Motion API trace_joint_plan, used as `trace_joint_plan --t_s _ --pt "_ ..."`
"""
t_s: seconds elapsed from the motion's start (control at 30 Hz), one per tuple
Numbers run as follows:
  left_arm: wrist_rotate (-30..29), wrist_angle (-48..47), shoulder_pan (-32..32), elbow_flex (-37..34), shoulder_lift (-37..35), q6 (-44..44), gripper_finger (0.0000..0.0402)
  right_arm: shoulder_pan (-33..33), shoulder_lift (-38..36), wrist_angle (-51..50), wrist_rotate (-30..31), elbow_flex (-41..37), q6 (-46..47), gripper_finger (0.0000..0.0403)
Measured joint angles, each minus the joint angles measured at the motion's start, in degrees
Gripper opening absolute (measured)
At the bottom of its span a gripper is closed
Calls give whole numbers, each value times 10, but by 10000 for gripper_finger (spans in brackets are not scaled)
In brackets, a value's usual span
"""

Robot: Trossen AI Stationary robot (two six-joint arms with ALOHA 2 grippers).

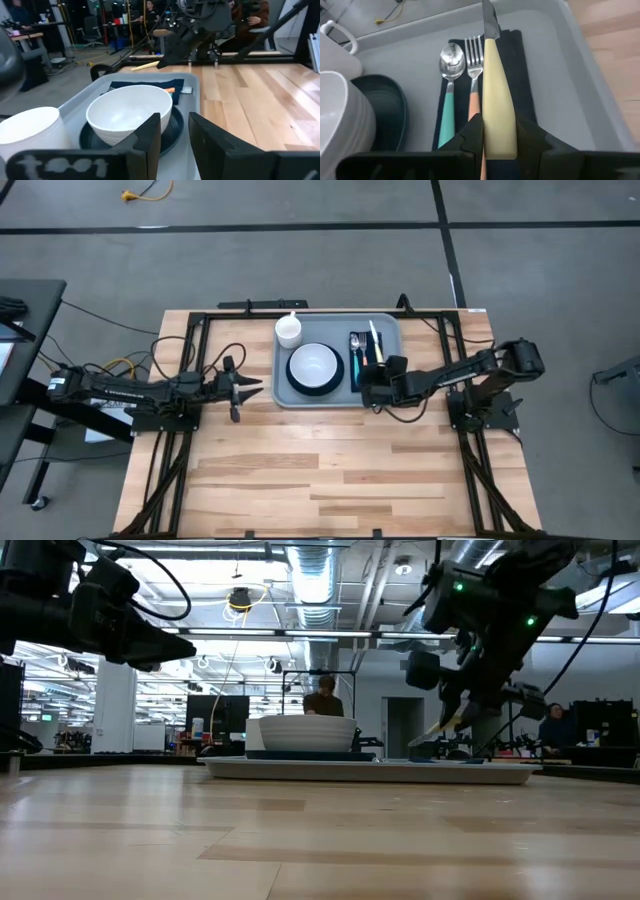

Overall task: Set up tray
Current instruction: Put the yellow table knife to the right of the orange fork on the gray table tray

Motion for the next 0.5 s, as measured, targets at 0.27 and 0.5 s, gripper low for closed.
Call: trace_joint_plan --t_s 0.27,0.5 --pt "9 -9 0 0 0 8 89 0 46 9 0 0 30 66" --pt "9 -11 0 0 0 12 89 2 63 16 -2 0 49 66"
